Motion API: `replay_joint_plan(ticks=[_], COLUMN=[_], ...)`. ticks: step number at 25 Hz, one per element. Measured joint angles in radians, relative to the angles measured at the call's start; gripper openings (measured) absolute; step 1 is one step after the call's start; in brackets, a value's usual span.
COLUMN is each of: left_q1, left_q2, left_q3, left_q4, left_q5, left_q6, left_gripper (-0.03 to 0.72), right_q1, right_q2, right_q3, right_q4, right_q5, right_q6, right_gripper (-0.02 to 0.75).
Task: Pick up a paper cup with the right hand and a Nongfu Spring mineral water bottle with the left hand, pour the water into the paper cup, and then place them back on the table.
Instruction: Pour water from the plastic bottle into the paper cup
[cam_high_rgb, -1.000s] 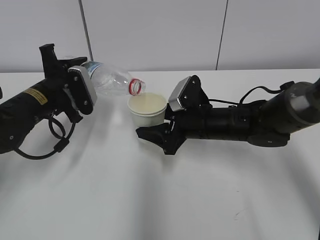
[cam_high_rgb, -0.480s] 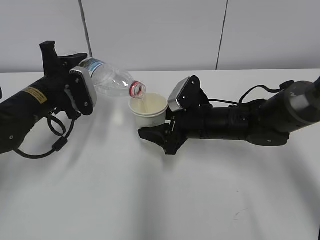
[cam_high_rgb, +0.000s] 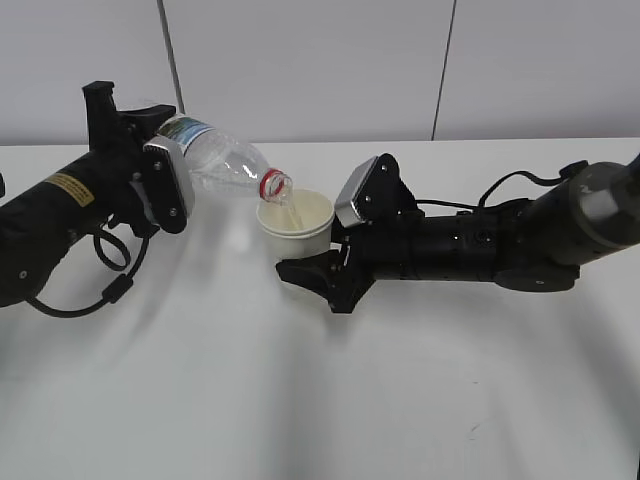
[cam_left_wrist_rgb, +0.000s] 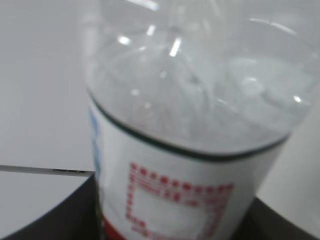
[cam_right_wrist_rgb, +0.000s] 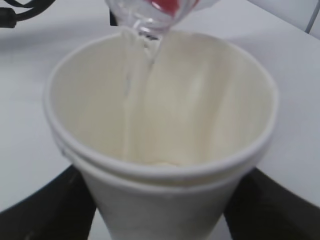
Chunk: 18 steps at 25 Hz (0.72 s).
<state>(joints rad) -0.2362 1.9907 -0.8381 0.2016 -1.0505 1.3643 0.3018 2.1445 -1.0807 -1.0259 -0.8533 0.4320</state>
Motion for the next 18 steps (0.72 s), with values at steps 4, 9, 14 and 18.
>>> replay_joint_plan(ticks=[4, 9, 14, 18], left_q1=[0.0, 0.0, 0.0, 0.0], left_q2=[0.0, 0.0, 0.0, 0.0], left_q3=[0.0, 0.0, 0.0, 0.0], left_q4=[0.0, -0.002, -0.005, -0.008], left_q5=[-0.009, -0.023, -0.026, -0.026], left_q6=[0.018, 0.037, 0.051, 0.064], left_gripper=[0.372, 0.372, 0.371, 0.372], right_q1=[0.0, 0.0, 0.0, 0.0], right_q2=[0.0, 0.0, 0.0, 0.0], right_q3=[0.0, 0.0, 0.0, 0.0], right_q4=[0.0, -0.013, -0.045, -0.062], right_q5=[0.006, 0.03, 0.033, 0.036], right_q6=[0.0, 0.0, 0.002, 0.004], right_gripper=[0.526, 0.526, 0.526, 0.526])
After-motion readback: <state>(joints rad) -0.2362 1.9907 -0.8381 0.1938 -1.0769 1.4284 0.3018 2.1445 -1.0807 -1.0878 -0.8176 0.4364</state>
